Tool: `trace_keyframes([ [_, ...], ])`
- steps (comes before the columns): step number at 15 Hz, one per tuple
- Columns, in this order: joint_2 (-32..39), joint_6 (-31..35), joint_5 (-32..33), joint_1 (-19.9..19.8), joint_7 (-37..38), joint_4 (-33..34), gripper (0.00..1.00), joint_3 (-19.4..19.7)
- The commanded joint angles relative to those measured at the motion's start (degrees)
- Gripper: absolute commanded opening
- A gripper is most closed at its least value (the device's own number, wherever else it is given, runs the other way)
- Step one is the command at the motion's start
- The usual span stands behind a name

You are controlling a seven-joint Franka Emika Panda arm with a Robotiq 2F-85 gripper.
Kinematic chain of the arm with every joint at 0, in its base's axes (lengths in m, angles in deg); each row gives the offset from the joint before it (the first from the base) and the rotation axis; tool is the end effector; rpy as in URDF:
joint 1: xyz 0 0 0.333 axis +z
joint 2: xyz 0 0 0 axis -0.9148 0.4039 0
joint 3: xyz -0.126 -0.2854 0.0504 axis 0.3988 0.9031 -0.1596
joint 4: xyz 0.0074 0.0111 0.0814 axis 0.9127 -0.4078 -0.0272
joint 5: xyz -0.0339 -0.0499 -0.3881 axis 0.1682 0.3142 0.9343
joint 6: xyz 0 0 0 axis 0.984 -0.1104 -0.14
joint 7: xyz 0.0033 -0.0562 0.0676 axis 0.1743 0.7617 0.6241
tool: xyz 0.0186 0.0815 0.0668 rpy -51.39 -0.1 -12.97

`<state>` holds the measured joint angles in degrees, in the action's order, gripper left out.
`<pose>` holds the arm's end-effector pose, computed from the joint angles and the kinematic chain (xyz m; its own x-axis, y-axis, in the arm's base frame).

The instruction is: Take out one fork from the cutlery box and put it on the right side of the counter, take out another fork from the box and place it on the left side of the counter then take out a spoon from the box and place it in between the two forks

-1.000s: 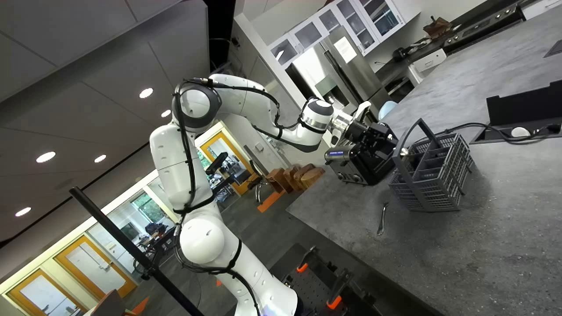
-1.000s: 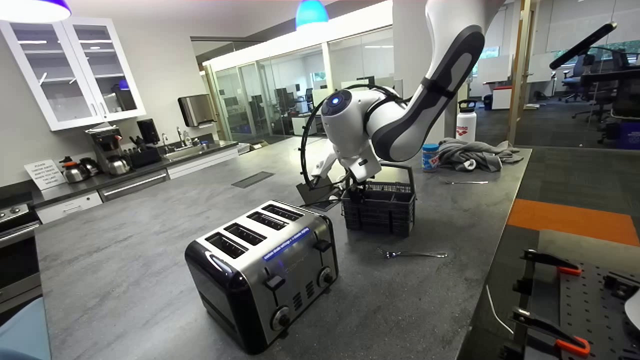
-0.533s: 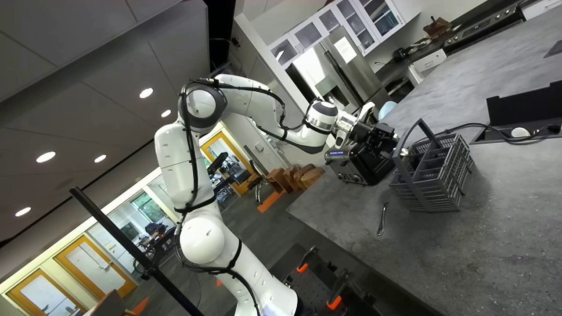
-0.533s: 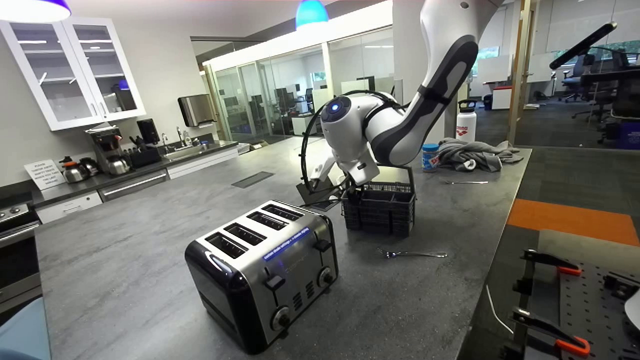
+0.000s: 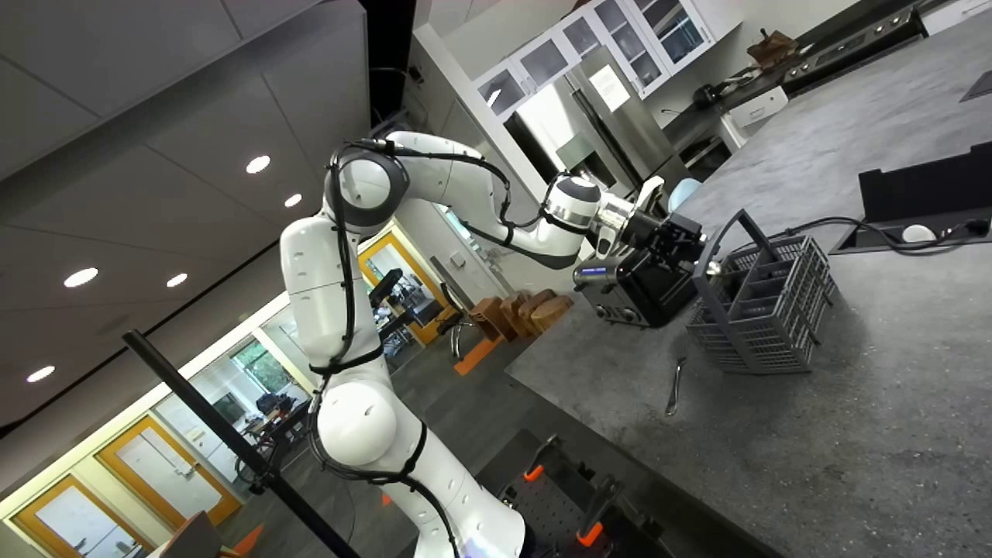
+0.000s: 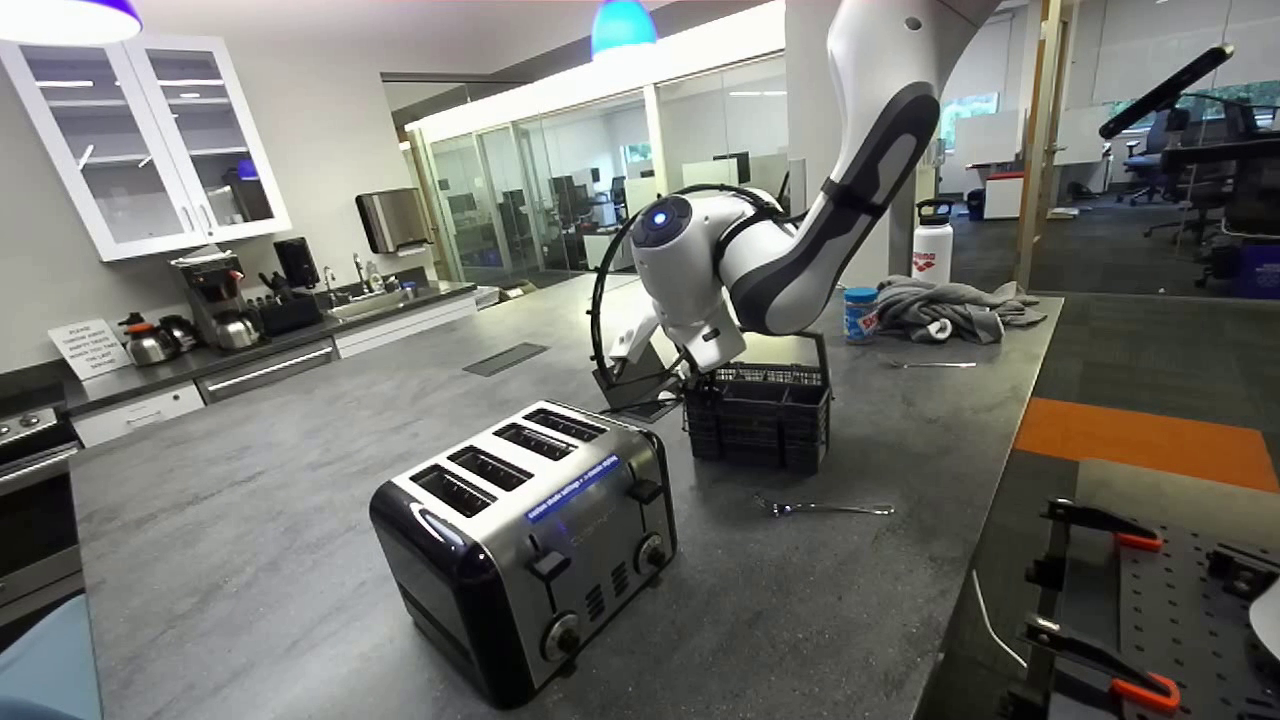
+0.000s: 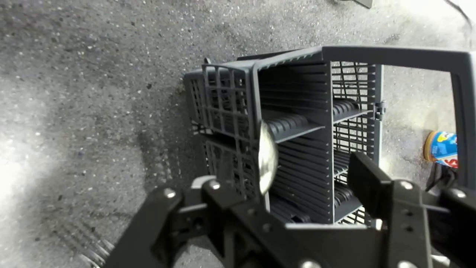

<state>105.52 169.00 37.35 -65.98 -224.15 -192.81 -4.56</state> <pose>0.6073 0.0265 0.2420 -0.9676 -0.2219 -0.1203 -0.1168 0.8161 -0.5660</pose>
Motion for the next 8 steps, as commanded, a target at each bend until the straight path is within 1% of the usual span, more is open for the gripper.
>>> trace_keyframes([
  [1,1.3,0.6,1.1,0.5,1.3,1.7,0.51,0.4],
  [6,1.7,0.5,1.0,0.9,1.3,2.1,0.12,0.2],
  [8,1.4,0.3,0.7,1.0,1.2,2.1,0.0,0.1],
])
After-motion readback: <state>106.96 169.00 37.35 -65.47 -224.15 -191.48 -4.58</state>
